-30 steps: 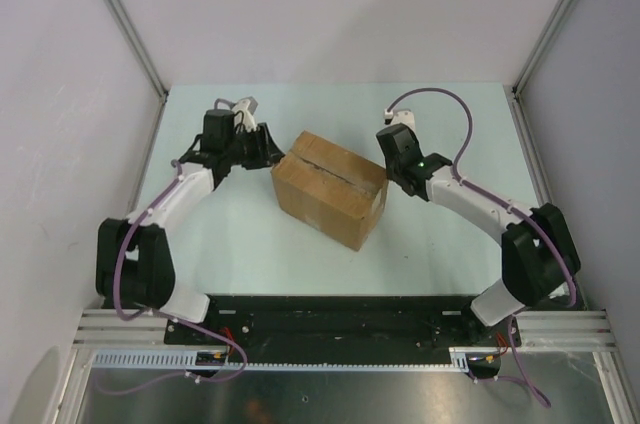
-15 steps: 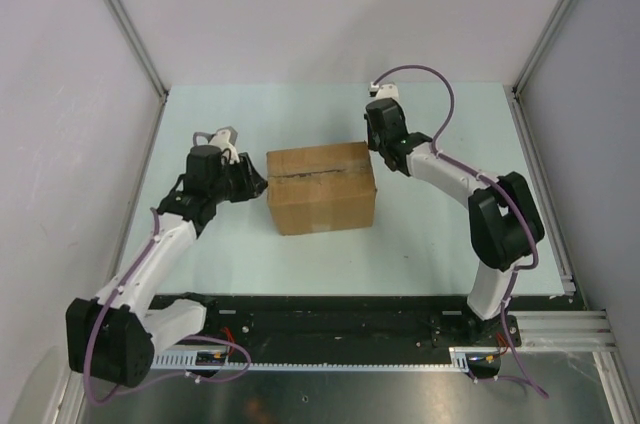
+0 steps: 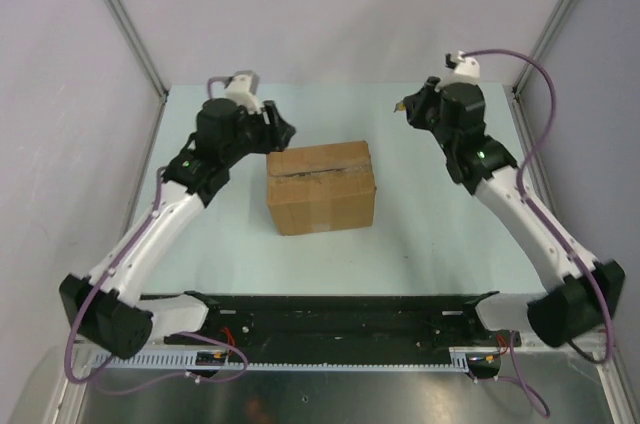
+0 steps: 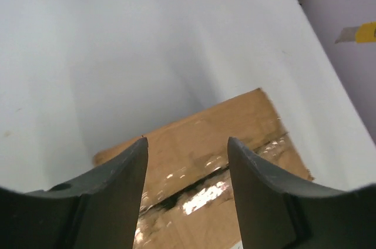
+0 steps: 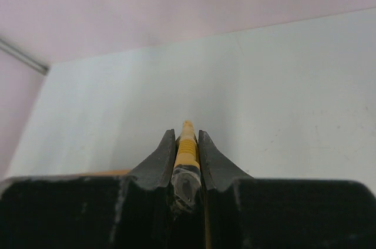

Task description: Unpack the express box

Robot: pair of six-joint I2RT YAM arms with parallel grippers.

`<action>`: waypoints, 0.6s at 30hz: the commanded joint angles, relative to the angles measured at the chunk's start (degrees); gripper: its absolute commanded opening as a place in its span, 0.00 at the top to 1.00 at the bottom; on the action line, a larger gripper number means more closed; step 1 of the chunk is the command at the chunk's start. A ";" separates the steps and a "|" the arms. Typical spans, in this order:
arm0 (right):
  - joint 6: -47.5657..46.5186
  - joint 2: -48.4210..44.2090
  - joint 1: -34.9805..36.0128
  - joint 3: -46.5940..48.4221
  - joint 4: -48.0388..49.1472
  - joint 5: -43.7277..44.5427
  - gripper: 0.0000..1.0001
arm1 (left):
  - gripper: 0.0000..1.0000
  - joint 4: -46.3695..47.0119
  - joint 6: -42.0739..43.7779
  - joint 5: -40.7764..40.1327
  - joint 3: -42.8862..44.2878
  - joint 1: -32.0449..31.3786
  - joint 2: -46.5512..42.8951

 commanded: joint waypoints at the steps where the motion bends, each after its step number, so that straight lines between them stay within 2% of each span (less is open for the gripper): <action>1: 6.17 -10.28 0.31 -9.48 2.77 -4.20 1.00 | 0.39 0.77 3.17 1.74 5.89 -5.66 7.65; 8: 10.92 -20.50 -0.13 -21.09 5.95 -4.99 1.00 | 0.40 0.77 5.46 -1.86 14.68 -12.69 18.29; 14: 13.73 -23.59 -0.57 -26.62 7.44 -7.37 1.00 | 0.39 0.77 7.31 -5.29 17.06 -16.12 23.65; 18: 16.45 -23.77 -0.57 -31.72 16.56 -9.29 1.00 | 0.34 0.77 8.36 -9.06 18.03 -18.41 26.12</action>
